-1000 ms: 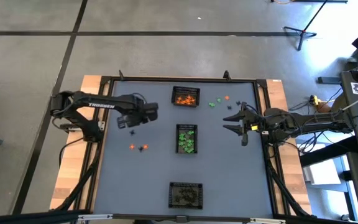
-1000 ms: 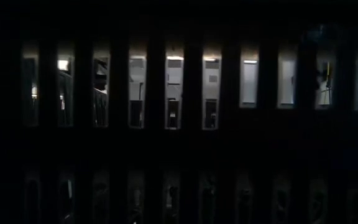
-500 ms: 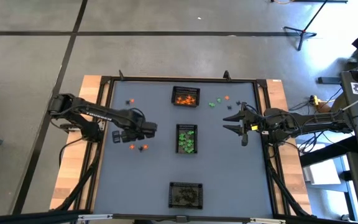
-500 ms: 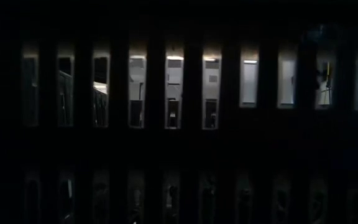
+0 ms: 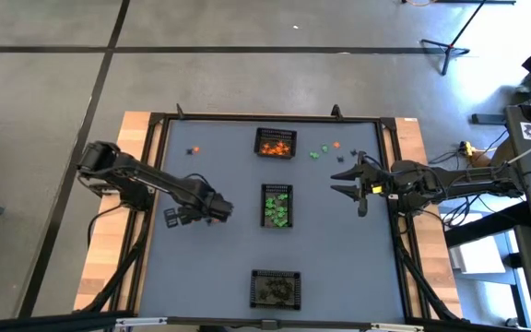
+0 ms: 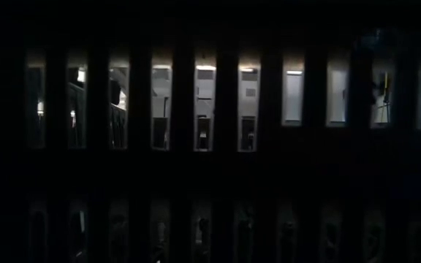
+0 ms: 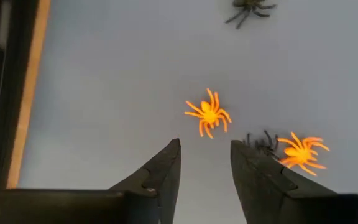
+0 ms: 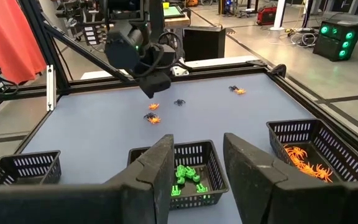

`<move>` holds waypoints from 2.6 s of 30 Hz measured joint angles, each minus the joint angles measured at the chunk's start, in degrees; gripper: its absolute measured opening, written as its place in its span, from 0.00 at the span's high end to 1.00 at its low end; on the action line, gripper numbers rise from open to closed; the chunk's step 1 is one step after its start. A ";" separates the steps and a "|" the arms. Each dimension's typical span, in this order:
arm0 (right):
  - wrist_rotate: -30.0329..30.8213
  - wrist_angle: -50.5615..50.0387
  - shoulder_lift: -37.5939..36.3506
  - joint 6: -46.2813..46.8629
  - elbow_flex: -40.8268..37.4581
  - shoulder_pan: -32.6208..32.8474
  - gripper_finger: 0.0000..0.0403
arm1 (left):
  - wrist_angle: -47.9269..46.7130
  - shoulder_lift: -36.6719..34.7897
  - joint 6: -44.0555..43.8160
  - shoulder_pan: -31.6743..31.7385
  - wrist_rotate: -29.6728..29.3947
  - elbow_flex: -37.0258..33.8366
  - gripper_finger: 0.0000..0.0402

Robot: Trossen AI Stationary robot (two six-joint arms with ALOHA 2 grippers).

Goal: Sort Halloween decoration
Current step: Put the orange spider toy into the top black bin

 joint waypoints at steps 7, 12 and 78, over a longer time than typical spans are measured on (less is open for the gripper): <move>0.00 -0.84 0.00 0.00 0.00 0.00 0.66 | 0.39 4.11 0.34 0.02 0.66 0.02 0.76; 0.00 -0.82 -0.02 0.01 0.00 0.00 0.66 | 0.50 6.74 0.43 0.04 0.68 0.02 0.77; 0.00 -0.76 -0.02 0.02 0.00 0.00 0.66 | 12.14 5.80 29.88 8.95 -40.03 15.84 1.00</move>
